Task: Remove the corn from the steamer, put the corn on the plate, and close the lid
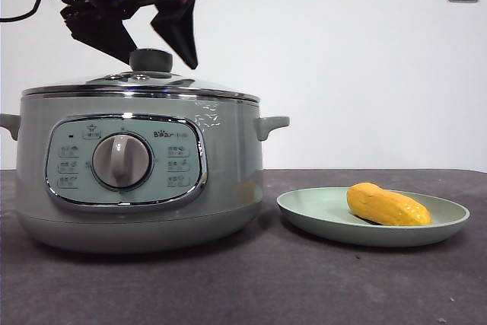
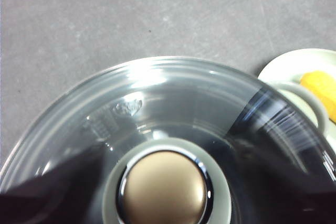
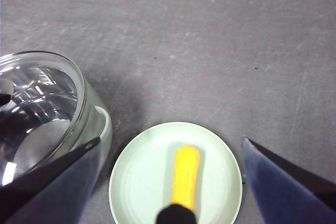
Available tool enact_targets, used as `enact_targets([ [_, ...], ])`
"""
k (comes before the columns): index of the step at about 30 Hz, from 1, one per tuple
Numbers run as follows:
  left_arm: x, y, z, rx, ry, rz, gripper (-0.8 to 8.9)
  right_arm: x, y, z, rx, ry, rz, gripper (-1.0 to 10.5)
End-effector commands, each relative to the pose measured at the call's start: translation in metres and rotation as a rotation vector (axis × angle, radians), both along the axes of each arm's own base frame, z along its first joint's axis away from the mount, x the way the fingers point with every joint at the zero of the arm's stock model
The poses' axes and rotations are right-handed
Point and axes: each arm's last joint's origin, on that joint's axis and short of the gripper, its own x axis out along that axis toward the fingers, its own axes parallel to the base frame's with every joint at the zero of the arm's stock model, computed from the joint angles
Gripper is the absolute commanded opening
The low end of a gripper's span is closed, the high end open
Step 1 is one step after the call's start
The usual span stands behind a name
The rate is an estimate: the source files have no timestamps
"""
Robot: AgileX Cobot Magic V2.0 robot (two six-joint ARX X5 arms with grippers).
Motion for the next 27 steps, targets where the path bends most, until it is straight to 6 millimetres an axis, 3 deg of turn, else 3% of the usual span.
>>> enact_targets([
  [1, -0.003, 0.001, 0.018, -0.019, -0.054, -0.004, 5.34, 0.0, 0.0, -0.001, 0.008, 0.001, -0.005, 4.4],
  [6, -0.018, 0.01, 0.055, -0.048, -0.092, -0.009, 5.17, 0.0, 0.0, -0.001, 0.01, 0.002, 0.0, 4.4],
  [10, -0.044, 0.025, 0.08, -0.069, -0.115, -0.008, 2.42, -0.001, 0.0, -0.001, 0.006, 0.011, 0.0, 4.3],
  [13, -0.069, 0.041, 0.095, -0.08, -0.135, -0.007, -0.26, -0.005, -0.002, -0.002, -0.003, 0.025, 0.002, 2.2],
  [15, -0.086, 0.052, 0.104, -0.091, -0.157, -0.003, -0.08, -0.008, -0.003, -0.002, -0.01, 0.039, 0.003, -0.2],
  [18, -0.107, 0.066, 0.109, -0.097, -0.192, 0.02, -0.08, -0.015, -0.006, -0.003, -0.029, 0.057, 0.008, -0.1],
  [22, -0.127, 0.08, 0.09, -0.08, -0.225, 0.086, -0.08, -0.025, -0.01, -0.009, -0.022, 0.023, 0.01, -0.1],
  [24, -0.135, 0.085, 0.07, -0.092, -0.216, 0.101, -0.08, -0.032, -0.012, -0.02, -0.007, -0.013, 0.014, -0.1],
  [27, -0.149, 0.095, 0.026, -0.105, -0.214, 0.139, -0.08, -0.046, -0.017, -0.052, 0.015, -0.065, 0.013, -0.1],
])
